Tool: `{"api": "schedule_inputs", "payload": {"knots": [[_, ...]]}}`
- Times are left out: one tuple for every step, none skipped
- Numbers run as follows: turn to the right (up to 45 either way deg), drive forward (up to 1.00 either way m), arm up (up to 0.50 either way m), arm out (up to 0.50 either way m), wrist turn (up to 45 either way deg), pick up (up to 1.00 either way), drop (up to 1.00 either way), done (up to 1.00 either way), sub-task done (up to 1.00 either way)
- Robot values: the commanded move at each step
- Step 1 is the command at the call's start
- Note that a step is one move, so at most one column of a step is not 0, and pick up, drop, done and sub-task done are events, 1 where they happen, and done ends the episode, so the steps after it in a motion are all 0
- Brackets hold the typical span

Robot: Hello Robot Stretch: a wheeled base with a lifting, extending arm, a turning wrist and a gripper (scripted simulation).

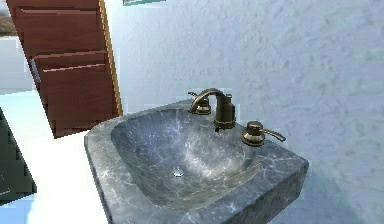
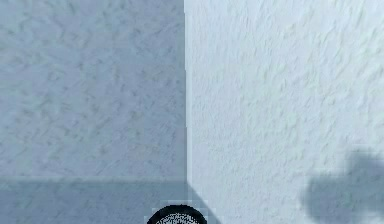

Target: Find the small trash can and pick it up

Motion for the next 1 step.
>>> {"api": "schedule_inputs", "payload": {"knots": [[0.0, 0.0, 0.0, 0.0, 0.0, 0.0, 0.0, 1.0, 0.0]]}}
